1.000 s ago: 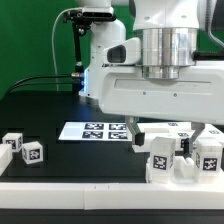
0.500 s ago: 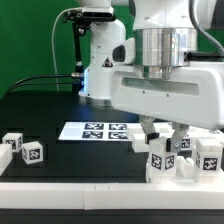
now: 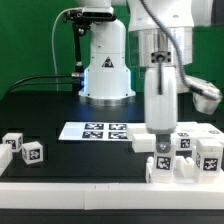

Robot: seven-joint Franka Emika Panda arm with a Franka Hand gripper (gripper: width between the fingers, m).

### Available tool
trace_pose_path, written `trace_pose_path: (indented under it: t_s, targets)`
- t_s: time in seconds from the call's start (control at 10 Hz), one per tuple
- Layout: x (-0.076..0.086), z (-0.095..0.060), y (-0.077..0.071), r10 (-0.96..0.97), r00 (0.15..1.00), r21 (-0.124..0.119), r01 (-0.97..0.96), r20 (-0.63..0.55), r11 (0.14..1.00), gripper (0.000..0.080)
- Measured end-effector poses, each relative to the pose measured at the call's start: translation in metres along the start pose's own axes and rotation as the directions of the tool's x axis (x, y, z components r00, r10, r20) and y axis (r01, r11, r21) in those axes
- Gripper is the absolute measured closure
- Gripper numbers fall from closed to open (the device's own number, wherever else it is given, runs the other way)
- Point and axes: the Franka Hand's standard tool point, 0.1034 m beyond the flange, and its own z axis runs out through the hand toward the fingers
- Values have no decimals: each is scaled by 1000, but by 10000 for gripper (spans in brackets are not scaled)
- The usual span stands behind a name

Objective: Assemble chair

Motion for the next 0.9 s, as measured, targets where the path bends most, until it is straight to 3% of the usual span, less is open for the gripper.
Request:
trace_pose_path:
  t_s: [0.2, 0.4, 0.5, 0.6, 0.7, 0.9]
  targets:
    - [0, 0, 0, 33, 999, 0, -33, -2, 999, 517]
    - [0, 0, 3, -202, 979, -26, 202, 5, 979, 489]
    - [-2, -2, 2, -333, 943, -21, 333, 10, 943, 313]
    - [-3, -1, 2, -494, 869, -19, 494, 14, 869, 313]
    - [-2, 1, 3, -546, 838, -18, 546, 11, 837, 186]
    - [-1, 2, 4, -621, 784, -13, 621, 3, 784, 161]
